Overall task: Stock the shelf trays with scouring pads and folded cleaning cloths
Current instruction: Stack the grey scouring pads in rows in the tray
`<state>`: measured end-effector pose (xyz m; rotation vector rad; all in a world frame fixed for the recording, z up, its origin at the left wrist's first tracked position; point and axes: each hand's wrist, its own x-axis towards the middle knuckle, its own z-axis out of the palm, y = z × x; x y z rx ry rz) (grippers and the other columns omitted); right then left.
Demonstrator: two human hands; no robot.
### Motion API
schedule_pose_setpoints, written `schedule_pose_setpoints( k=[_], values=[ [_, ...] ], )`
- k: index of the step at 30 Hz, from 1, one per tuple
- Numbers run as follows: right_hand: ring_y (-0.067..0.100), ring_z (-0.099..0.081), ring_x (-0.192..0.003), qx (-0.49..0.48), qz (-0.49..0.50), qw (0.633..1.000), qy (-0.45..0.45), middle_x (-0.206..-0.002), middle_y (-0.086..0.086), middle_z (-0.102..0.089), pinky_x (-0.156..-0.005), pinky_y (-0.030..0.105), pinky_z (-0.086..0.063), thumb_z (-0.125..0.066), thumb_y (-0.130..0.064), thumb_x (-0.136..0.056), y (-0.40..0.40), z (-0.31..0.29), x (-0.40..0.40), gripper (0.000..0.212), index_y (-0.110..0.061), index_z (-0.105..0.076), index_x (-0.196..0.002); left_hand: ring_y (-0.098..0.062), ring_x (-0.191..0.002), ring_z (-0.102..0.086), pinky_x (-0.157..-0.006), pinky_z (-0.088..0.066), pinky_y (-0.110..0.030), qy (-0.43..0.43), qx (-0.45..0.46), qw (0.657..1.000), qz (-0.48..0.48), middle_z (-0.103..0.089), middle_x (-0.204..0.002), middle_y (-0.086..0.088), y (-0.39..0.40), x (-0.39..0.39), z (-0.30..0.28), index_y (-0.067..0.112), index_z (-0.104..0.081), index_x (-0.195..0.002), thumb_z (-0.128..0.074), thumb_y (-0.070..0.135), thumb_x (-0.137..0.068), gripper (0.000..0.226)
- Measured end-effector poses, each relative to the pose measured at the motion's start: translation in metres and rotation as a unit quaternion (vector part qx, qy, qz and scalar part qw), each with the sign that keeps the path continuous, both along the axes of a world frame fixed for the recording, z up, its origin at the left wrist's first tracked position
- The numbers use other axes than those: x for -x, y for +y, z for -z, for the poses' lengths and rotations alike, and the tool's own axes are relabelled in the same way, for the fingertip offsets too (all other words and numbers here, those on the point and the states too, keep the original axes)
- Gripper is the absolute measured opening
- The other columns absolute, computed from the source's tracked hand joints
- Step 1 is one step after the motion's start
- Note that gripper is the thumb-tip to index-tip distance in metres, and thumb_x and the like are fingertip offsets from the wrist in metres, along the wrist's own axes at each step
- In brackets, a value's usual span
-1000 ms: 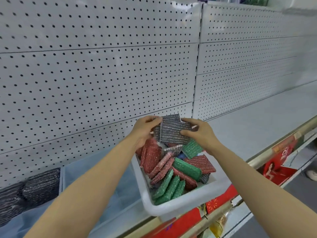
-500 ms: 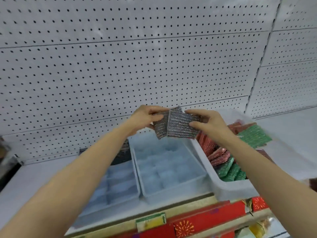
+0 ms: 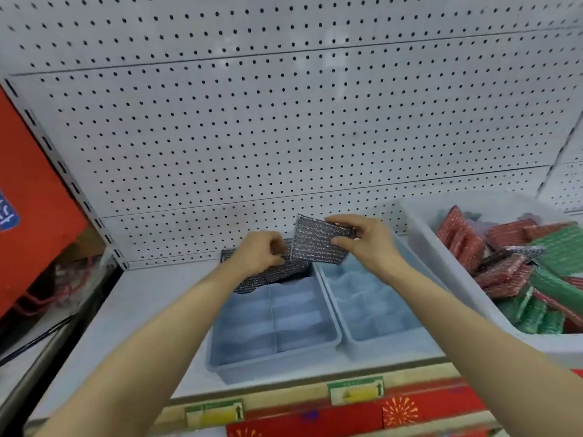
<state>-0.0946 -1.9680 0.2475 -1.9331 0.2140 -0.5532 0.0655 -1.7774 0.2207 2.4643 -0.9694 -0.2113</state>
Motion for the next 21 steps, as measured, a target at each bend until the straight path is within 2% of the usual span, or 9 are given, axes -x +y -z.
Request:
schedule_pose_setpoints(
  k=[3, 5, 8, 10, 12, 13, 14, 17, 21],
  values=[
    [0.0, -0.059, -0.079, 0.037, 0.021, 0.999, 0.001, -0.102, -0.01, -0.069, -0.078, 0.015, -0.049, -0.072, -0.003, -0.08, 0.005, 0.007, -0.003, 0.039, -0.033, -0.07, -0.106, -0.016, -0.087, -0.061, -0.072, -0.044, -0.025, -0.117, -0.057, 0.991, -0.011, -0.068, -0.099, 0.006, -0.009, 0.003, 0.021, 0.025, -0.065, -0.099, -0.078, 0.025, -0.078, 0.025],
    [0.001, -0.059, -0.082, 0.058, 0.024, 0.998, 0.004, -0.103, -0.01, -0.068, -0.079, 0.018, -0.048, -0.072, -0.004, -0.08, 0.006, 0.012, -0.003, 0.039, -0.034, -0.069, -0.106, -0.022, -0.099, -0.061, -0.073, -0.045, -0.029, -0.173, -0.1, 0.98, 0.02, -0.065, -0.106, 0.002, -0.011, 0.002, 0.036, 0.021, -0.066, -0.109, -0.077, 0.027, -0.078, 0.033],
    [-0.005, -0.057, -0.089, 0.098, 0.019, 0.995, 0.01, -0.103, -0.013, -0.064, -0.08, 0.007, -0.042, -0.07, -0.002, -0.081, 0.009, 0.019, -0.004, 0.042, -0.034, -0.068, -0.108, -0.025, -0.127, -0.04, -0.102, -0.038, -0.036, -0.228, -0.101, 0.966, 0.063, -0.049, -0.137, -0.001, -0.011, -0.007, 0.047, 0.02, -0.055, -0.135, -0.079, 0.045, -0.073, 0.071],
    [-0.007, -0.056, -0.092, 0.116, 0.006, 0.993, 0.012, -0.102, -0.013, -0.063, -0.081, 0.004, -0.04, -0.068, 0.0, -0.081, 0.012, 0.023, -0.007, 0.044, -0.032, -0.067, -0.111, -0.028, -0.146, -0.012, -0.117, -0.016, -0.044, -0.198, -0.123, 0.969, 0.082, -0.018, -0.16, 0.0, -0.008, -0.022, 0.045, 0.024, -0.03, -0.152, -0.08, 0.055, -0.067, 0.103],
    [0.003, -0.058, -0.094, 0.123, -0.025, 0.992, 0.017, -0.103, -0.003, -0.064, -0.087, 0.013, -0.043, -0.065, 0.003, -0.08, 0.017, 0.029, -0.014, 0.046, -0.028, -0.067, -0.114, -0.028, -0.149, 0.014, -0.119, -0.001, -0.05, -0.142, -0.185, 0.969, 0.077, 0.01, -0.161, 0.007, -0.005, -0.044, 0.046, 0.032, -0.008, -0.155, -0.078, 0.061, -0.066, 0.117],
    [0.01, -0.059, -0.095, 0.121, -0.043, 0.991, 0.022, -0.103, 0.002, -0.064, -0.089, 0.018, -0.044, -0.064, 0.004, -0.079, 0.021, 0.031, -0.018, 0.047, -0.026, -0.067, -0.115, -0.028, -0.149, 0.014, -0.119, -0.001, -0.05, -0.121, -0.216, 0.966, 0.07, 0.014, -0.159, 0.007, -0.005, -0.055, 0.048, 0.034, -0.002, -0.155, -0.076, 0.06, -0.069, 0.117],
    [0.013, -0.06, -0.095, 0.119, -0.058, 0.991, 0.026, -0.102, 0.004, -0.064, -0.09, 0.02, -0.044, -0.063, 0.006, -0.079, 0.027, 0.034, -0.023, 0.048, -0.026, -0.067, -0.115, -0.028, -0.15, 0.005, -0.12, -0.007, -0.048, -0.11, -0.237, 0.963, 0.071, 0.01, -0.161, 0.004, -0.007, -0.063, 0.051, 0.034, -0.001, -0.155, -0.073, 0.058, -0.074, 0.111],
    [0.009, -0.057, -0.098, 0.121, -0.095, 0.987, 0.044, -0.1, -0.009, -0.06, -0.092, 0.013, -0.039, -0.061, 0.008, -0.078, 0.046, 0.046, -0.038, 0.049, -0.022, -0.068, -0.117, -0.026, -0.139, -0.036, -0.113, -0.031, -0.04, -0.096, -0.221, 0.966, 0.091, -0.03, -0.157, -0.002, -0.012, -0.071, 0.057, 0.031, -0.017, -0.154, -0.059, 0.048, -0.09, 0.079],
    [0.021, -0.056, -0.107, 0.178, -0.069, 0.977, 0.094, -0.115, 0.006, -0.056, -0.097, 0.027, -0.042, -0.057, 0.005, -0.084, 0.048, 0.068, -0.049, 0.048, -0.023, -0.065, -0.123, -0.022, -0.114, -0.057, -0.096, -0.046, -0.039, -0.111, -0.138, 0.978, 0.107, -0.057, -0.13, 0.008, -0.013, -0.066, 0.058, 0.039, -0.043, -0.142, -0.057, 0.035, -0.093, 0.05]
  ],
)
